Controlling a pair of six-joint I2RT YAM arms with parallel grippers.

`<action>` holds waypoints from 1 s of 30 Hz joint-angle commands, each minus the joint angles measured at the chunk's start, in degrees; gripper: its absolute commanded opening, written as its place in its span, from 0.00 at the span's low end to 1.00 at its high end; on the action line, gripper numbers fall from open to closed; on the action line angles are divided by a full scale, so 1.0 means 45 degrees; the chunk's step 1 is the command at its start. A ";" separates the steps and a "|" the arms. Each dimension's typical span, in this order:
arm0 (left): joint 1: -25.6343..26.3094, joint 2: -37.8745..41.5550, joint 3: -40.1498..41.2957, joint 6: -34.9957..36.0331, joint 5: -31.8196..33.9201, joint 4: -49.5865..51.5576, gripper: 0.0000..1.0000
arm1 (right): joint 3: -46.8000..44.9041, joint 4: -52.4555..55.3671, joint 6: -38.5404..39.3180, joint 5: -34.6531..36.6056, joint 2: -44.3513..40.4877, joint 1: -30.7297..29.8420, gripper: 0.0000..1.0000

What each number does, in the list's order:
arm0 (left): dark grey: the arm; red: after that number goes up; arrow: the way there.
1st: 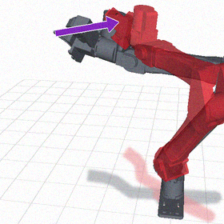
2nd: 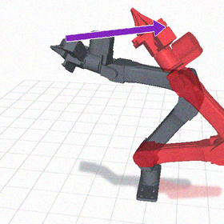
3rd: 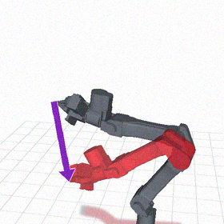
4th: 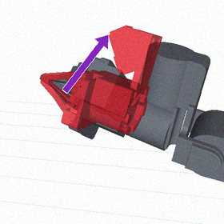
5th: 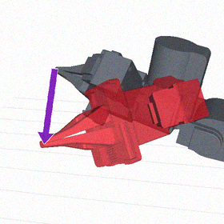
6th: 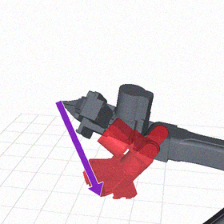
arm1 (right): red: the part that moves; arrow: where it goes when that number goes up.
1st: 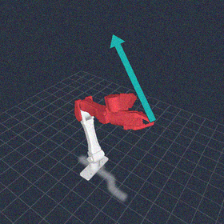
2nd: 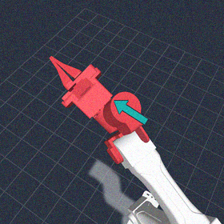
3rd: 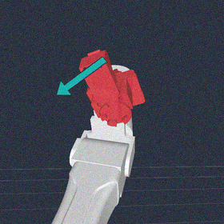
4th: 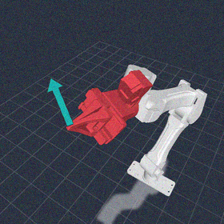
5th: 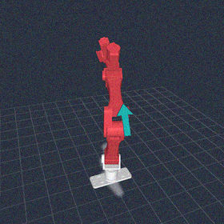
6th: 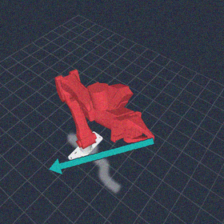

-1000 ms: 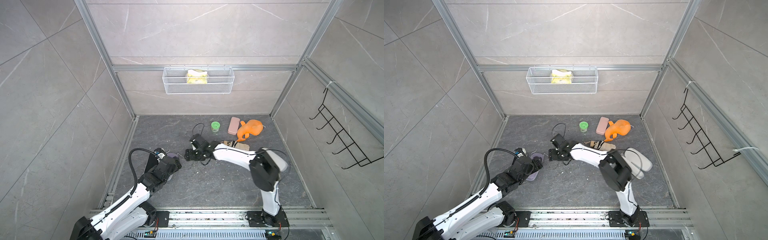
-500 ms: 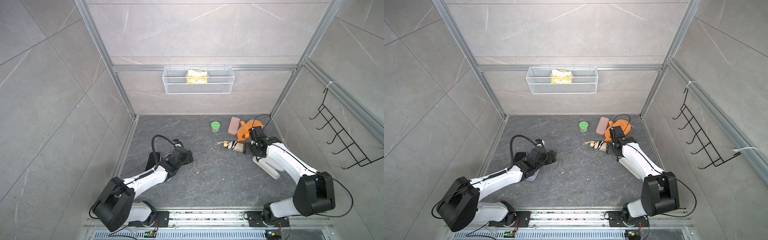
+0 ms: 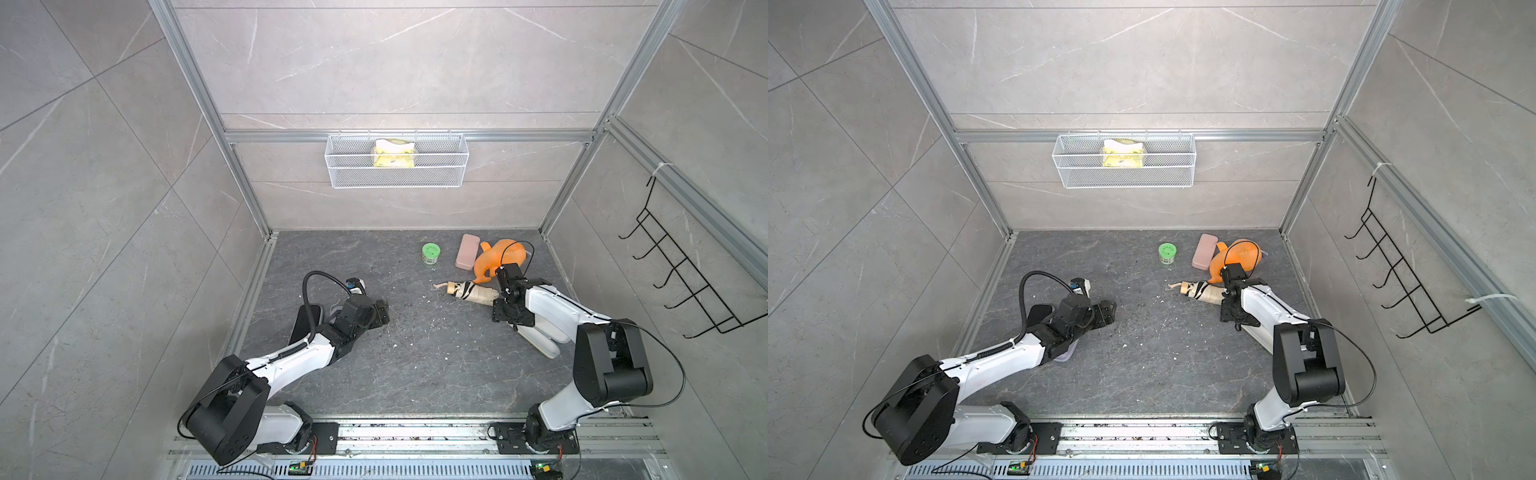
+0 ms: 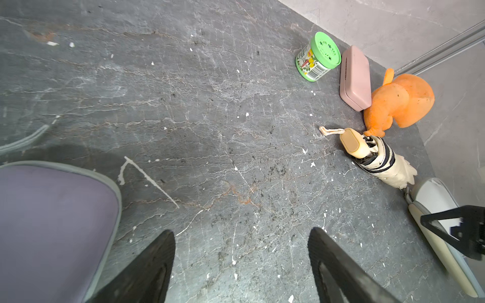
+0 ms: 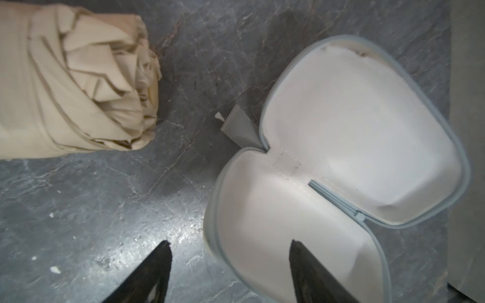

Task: Put umbrellas into zippered umbrella sleeves
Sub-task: Move the umbrella sleeve at the center of the board.

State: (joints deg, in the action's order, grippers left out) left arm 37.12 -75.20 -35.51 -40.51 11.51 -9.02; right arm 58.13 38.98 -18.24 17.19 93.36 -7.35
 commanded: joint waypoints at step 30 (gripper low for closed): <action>-0.0259 0.1569 0.0297 -0.2223 -0.1179 0.2269 0.69 | 0.3927 -0.4116 -0.8981 -0.4983 0.3273 -0.8817 0.25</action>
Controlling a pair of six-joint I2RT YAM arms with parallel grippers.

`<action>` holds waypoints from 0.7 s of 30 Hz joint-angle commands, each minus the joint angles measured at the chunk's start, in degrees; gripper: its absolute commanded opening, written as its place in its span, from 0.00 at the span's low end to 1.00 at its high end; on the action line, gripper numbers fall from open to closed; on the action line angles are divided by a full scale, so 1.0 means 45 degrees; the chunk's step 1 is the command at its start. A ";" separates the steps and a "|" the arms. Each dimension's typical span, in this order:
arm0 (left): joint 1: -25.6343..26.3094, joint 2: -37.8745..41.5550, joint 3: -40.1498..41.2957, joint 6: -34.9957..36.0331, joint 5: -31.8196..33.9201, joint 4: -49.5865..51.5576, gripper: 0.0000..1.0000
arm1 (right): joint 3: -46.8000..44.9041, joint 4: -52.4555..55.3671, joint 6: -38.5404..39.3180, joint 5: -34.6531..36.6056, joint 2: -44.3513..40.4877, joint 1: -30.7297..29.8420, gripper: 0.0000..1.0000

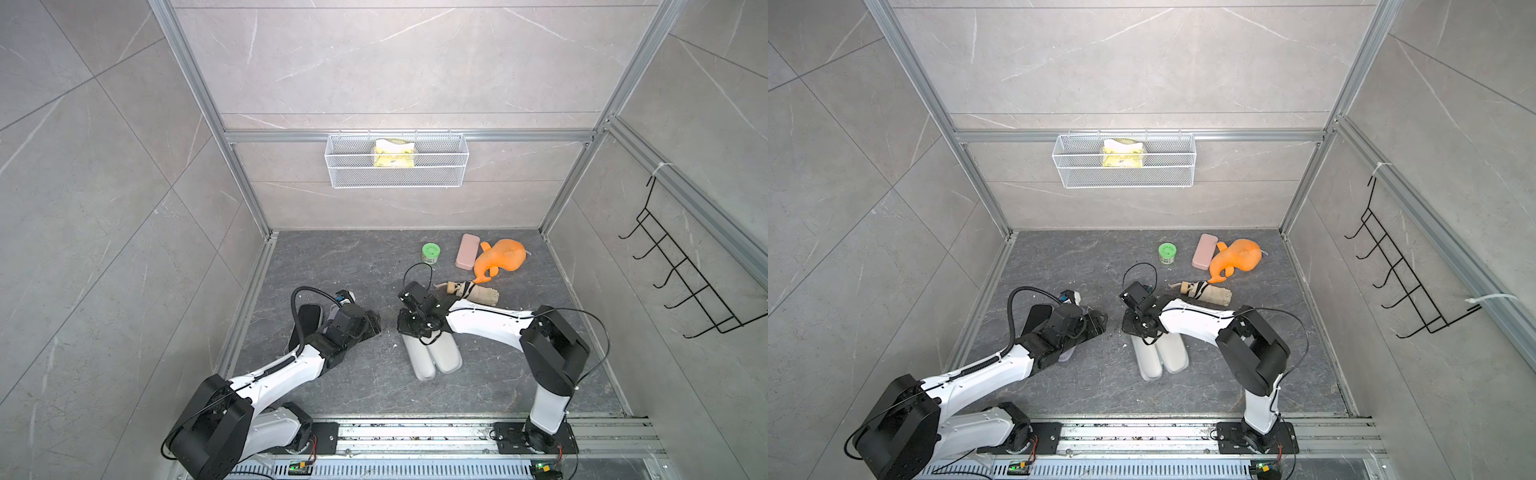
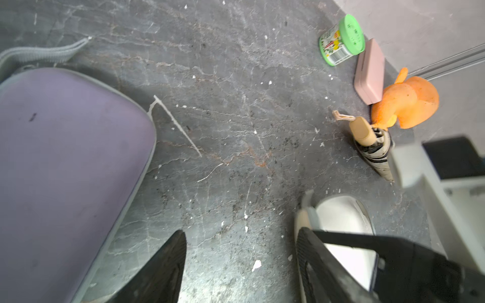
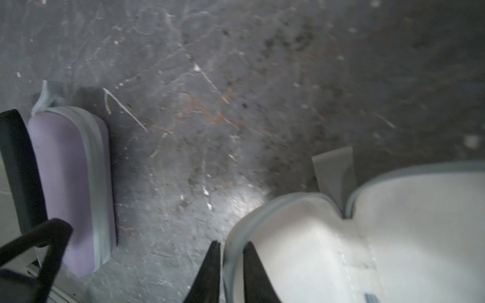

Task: Put umbrellas into zippered umbrella sleeves
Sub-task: Move the umbrella sleeve at the center of the board, then adjust the umbrella at the center of the board.

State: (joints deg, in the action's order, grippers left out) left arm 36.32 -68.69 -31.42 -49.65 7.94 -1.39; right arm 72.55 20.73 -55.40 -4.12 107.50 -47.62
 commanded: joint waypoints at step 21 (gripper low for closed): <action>0.0660 -0.2452 -0.1314 -0.1153 -0.2331 -0.0615 0.73 | 0.1872 0.2231 0.7773 -0.0568 -0.0181 0.8617 0.76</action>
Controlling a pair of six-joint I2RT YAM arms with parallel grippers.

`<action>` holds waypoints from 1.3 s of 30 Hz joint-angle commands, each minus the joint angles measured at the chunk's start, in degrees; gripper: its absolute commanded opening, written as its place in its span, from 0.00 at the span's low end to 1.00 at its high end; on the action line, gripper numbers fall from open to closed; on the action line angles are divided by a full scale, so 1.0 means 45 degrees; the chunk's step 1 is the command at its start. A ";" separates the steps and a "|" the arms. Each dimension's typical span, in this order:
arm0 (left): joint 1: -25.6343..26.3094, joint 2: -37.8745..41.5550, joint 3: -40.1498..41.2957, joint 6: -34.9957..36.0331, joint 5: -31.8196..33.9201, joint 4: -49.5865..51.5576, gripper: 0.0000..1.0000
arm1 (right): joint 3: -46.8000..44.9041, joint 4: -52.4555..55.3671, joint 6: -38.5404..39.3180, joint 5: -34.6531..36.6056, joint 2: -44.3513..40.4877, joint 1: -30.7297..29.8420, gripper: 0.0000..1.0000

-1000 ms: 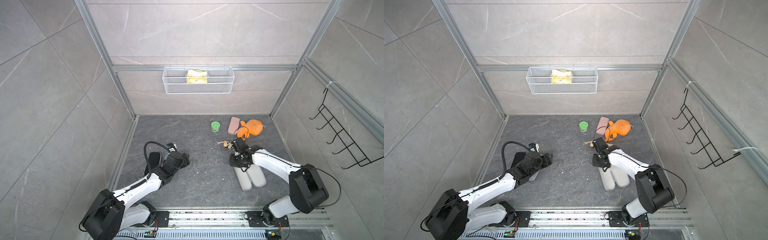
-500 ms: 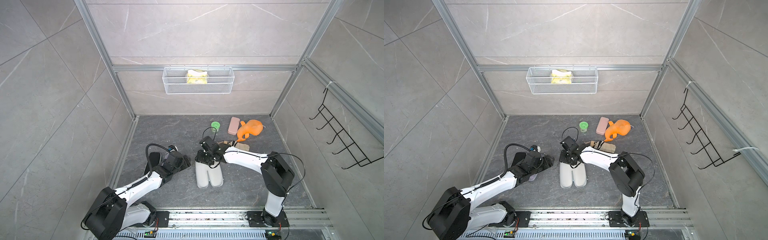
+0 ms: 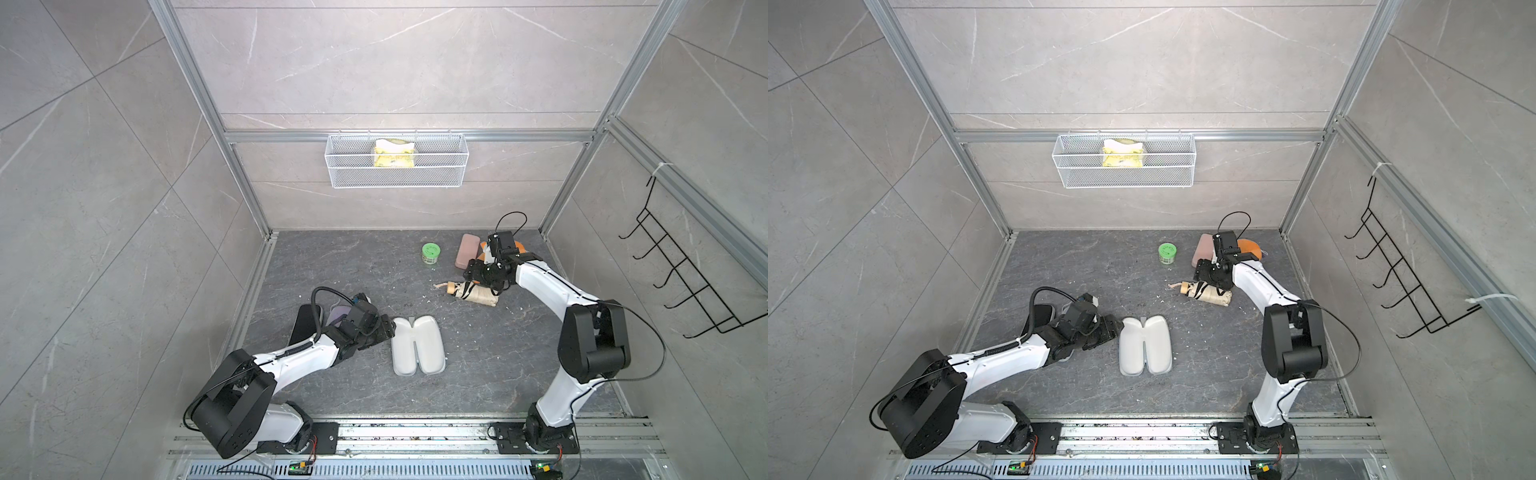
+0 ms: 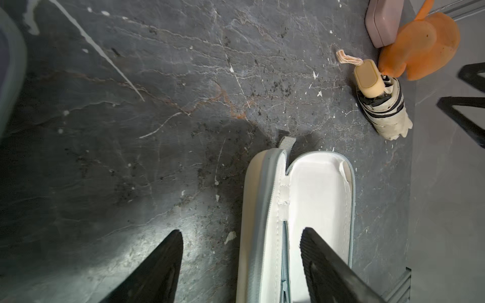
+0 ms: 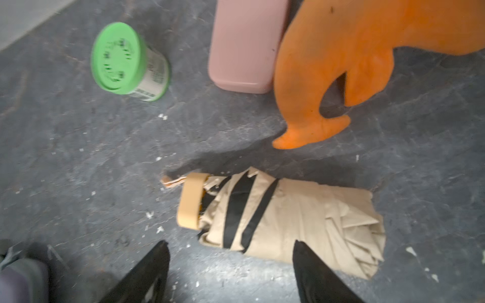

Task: Put umbrellas into zippered umbrella sleeves
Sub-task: Adjust the umbrella at the center of the board, then pick up the umbrella from the center of the board.

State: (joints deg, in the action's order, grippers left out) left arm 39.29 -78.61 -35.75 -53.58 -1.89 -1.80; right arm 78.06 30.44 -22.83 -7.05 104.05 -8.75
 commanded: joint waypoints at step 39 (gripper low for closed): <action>0.0000 -0.0793 -0.0331 -0.0378 -0.0670 -0.1447 0.73 | -0.5227 -0.3428 -0.7106 0.1184 -0.2086 -0.2410 0.86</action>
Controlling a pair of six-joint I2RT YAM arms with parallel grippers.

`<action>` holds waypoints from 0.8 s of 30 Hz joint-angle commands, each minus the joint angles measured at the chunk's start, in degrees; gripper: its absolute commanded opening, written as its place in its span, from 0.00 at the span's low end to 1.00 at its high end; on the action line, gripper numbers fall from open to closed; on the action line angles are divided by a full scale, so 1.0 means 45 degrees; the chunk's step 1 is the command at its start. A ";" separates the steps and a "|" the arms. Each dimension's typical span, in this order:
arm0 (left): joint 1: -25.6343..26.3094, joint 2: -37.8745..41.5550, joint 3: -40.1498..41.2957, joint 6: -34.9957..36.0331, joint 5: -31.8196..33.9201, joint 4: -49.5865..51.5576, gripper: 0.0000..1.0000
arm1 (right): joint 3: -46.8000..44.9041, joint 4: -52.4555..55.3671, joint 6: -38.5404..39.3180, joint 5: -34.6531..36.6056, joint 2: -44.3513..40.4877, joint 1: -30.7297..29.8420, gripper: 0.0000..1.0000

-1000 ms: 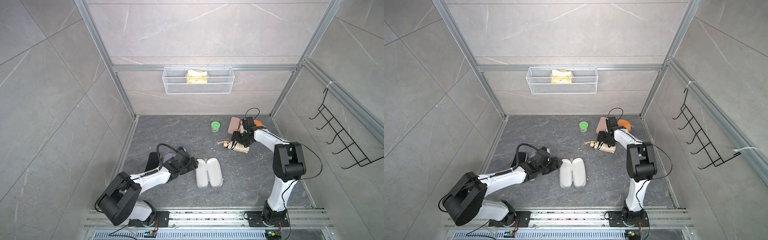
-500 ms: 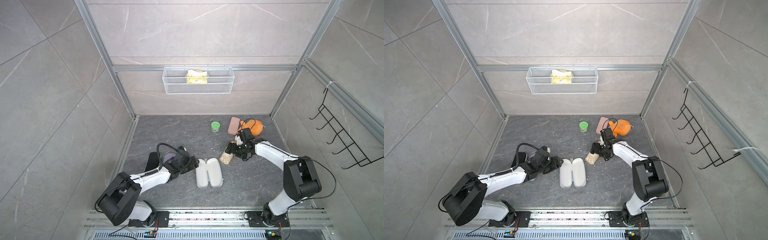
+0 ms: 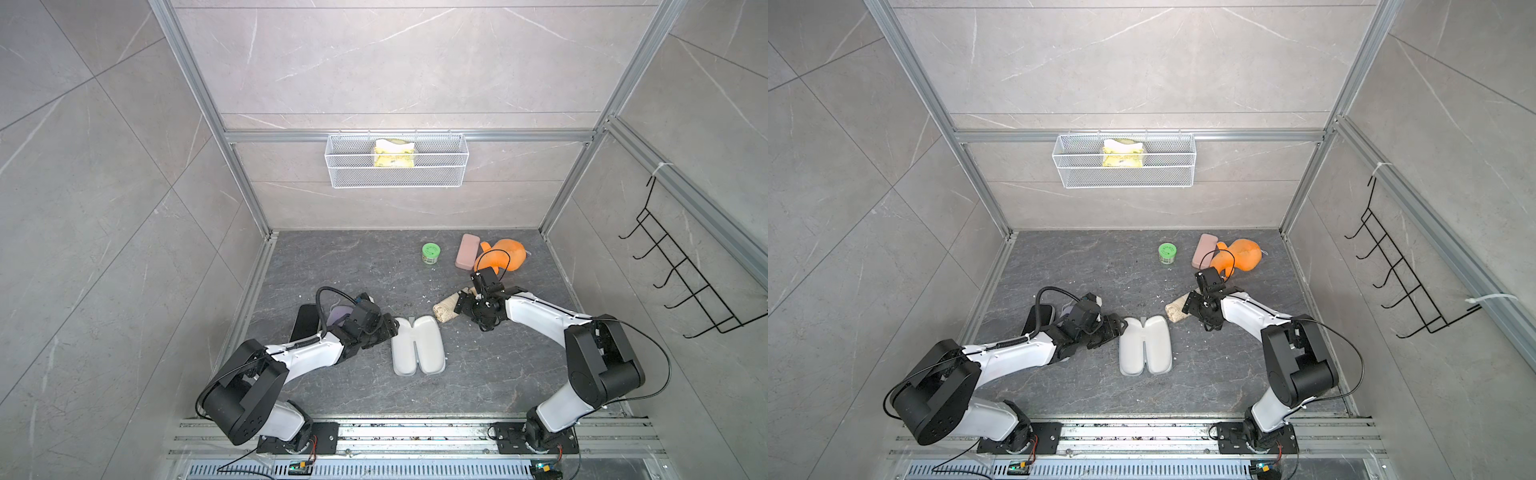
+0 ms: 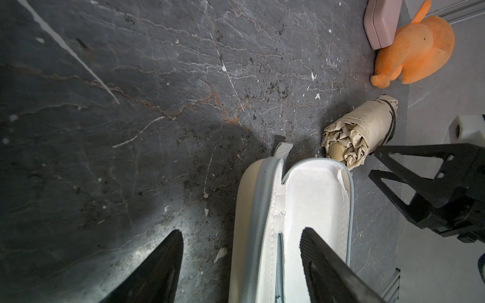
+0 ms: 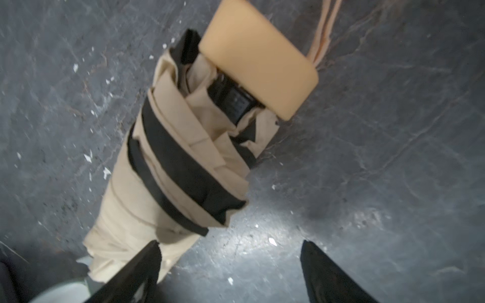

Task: Put umbrellas into zippered umbrella sleeves
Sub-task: Pick up the umbrella from the center of the board.

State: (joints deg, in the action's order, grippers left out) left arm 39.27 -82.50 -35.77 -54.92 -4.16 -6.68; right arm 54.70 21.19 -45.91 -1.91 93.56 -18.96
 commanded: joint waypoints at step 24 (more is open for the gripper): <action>0.0005 0.0266 0.0561 -0.0407 -0.0402 -0.1407 0.72 | 0.3469 0.0976 -0.1070 0.1507 0.3740 -0.0794 0.69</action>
State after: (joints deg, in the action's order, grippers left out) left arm 39.29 -82.43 -33.67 -56.38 -4.93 -10.74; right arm 68.84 21.17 -54.70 3.49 108.71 -22.17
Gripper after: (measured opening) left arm 0.718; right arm 0.701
